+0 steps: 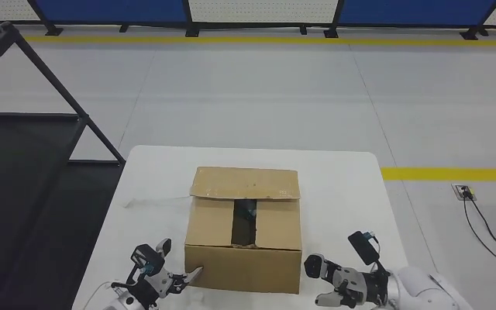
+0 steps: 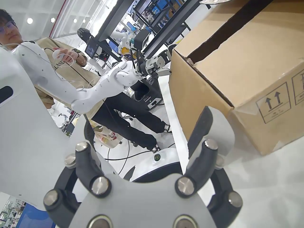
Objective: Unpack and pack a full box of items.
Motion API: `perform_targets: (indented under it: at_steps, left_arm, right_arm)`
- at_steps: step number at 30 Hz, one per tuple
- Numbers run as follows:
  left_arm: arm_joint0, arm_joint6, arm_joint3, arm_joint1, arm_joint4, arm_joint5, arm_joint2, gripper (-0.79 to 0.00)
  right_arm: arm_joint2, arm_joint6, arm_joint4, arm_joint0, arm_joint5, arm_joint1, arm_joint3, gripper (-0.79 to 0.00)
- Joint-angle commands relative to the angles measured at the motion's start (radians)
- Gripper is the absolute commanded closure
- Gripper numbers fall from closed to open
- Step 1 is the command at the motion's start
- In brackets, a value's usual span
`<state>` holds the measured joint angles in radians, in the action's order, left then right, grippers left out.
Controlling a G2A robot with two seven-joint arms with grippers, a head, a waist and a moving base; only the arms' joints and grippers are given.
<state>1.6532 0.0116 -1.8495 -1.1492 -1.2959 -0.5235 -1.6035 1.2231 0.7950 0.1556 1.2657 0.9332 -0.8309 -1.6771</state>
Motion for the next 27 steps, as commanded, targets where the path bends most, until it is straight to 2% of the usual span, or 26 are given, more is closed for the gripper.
perform_targets:
  at_steps: [1,3,6,10,16,27]
  left_arm:
    - [0.000,0.000,0.000,0.000,0.000,0.000,0.000,-0.785]
    - [0.000,0.000,0.000,0.000,0.000,0.000,0.000,-0.785]
    - [0.000,0.000,0.000,0.000,0.000,0.000,0.000,-0.785]
    - [0.000,0.000,0.000,0.000,0.000,0.000,0.000,-0.785]
    - [0.000,0.000,0.000,0.000,0.000,0.000,0.000,-0.785]
    - [0.000,0.000,0.000,0.000,0.000,0.000,0.000,-0.785]
  right_arm:
    - [0.000,0.000,0.000,0.000,0.000,0.000,0.000,-0.785]
    - [-0.001,-0.004,0.000,0.001,-0.006,0.000,-0.002,-0.785]
    - [-0.031,-0.029,0.015,-0.019,-0.084,-0.009,-0.034,-0.785]
    - [-0.091,-0.047,0.163,-0.100,-0.163,-0.028,-0.019,-0.785]
    - [-0.175,-0.033,0.368,-0.264,-0.360,-0.065,0.081,-0.785]
    - [-0.175,-0.033,0.368,-0.264,-0.360,-0.065,0.081,-0.785]
